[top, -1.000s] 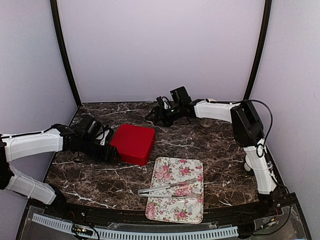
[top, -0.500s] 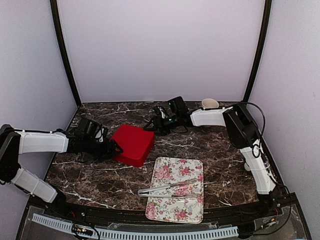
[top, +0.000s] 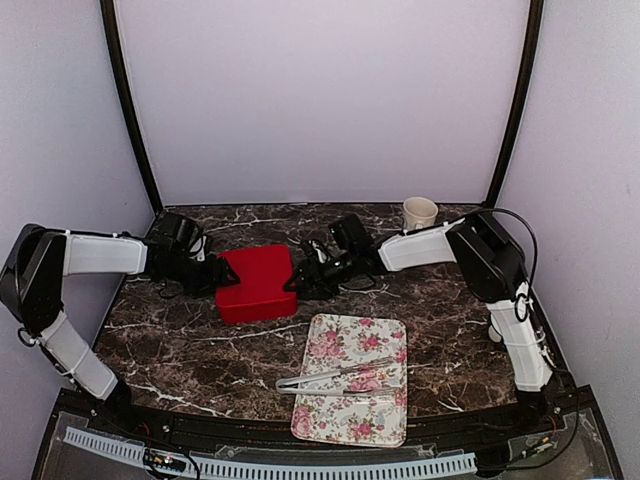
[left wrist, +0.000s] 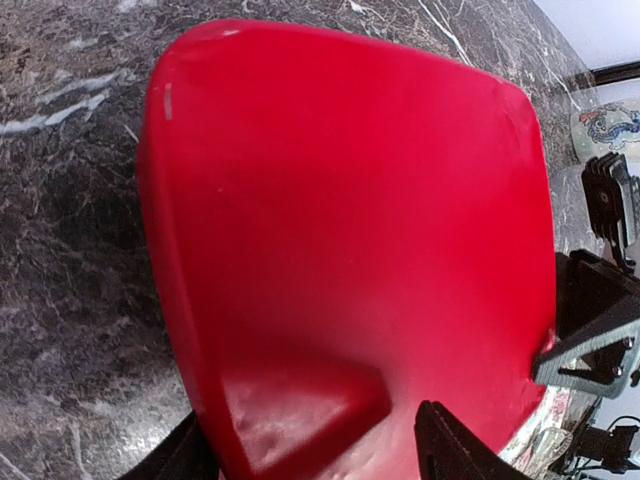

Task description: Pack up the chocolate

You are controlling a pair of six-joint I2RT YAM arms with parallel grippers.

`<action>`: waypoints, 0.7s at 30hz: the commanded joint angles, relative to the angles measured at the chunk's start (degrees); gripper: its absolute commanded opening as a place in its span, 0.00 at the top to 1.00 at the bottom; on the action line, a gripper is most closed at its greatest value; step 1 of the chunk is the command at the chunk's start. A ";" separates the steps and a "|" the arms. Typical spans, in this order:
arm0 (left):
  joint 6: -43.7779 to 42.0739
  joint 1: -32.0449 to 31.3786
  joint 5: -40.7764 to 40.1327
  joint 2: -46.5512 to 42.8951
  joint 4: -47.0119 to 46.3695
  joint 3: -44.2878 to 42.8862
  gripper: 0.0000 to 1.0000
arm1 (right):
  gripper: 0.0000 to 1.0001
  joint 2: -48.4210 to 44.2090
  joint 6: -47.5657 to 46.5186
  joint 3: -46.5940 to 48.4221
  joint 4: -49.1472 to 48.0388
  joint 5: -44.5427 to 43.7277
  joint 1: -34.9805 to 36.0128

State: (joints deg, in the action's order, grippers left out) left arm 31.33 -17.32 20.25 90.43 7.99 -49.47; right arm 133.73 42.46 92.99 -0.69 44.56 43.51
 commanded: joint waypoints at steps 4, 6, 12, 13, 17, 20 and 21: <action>-9.67 -1.45 9.32 2.75 4.78 -2.60 0.36 | 0.45 -3.66 0.06 -0.34 -1.73 4.20 8.25; -11.72 -1.42 9.45 1.58 5.88 -1.03 0.37 | 0.45 -3.57 -1.56 0.71 0.68 4.13 9.28; -15.52 -1.46 9.39 -3.13 10.33 1.28 0.37 | 0.44 -5.75 -6.96 1.43 8.28 1.63 10.36; -15.71 -1.43 9.26 -3.96 11.07 1.37 0.38 | 0.44 -6.29 -7.90 1.52 9.63 0.96 10.23; -15.78 -1.47 9.17 -6.78 13.13 1.79 0.39 | 0.42 -8.48 -10.80 1.99 14.79 -2.55 9.05; -15.95 -1.48 8.60 -8.40 14.75 1.57 0.38 | 0.40 -10.80 -11.86 1.73 17.64 -4.58 7.90; -15.91 -1.44 8.58 -8.95 15.18 1.32 0.38 | 0.39 -11.61 -12.21 1.26 18.57 -5.19 7.38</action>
State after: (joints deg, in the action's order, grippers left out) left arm 16.49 -17.34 23.14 85.41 19.29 -48.05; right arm 127.96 34.44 92.23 18.28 42.59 52.36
